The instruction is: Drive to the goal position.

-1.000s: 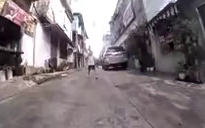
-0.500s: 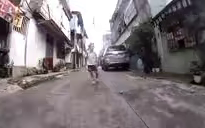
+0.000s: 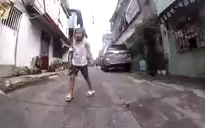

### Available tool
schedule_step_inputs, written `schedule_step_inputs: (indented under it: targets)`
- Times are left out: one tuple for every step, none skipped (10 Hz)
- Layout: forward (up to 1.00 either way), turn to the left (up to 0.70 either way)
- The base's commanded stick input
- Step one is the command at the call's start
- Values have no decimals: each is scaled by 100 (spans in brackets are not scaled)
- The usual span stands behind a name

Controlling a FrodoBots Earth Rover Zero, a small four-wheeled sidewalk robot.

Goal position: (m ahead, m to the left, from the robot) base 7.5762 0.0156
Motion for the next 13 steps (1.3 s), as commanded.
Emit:
schedule_step_inputs:
  targets:
    - [100,-27]
    - [100,-27]
    - [100,-27]
    - [100,-13]
    - [100,0]
    - [100,0]
    - [100,24]
    - [100,27]
    - [100,27]
    - [100,27]
    - [100,27]
    - [100,27]
    - [100,27]
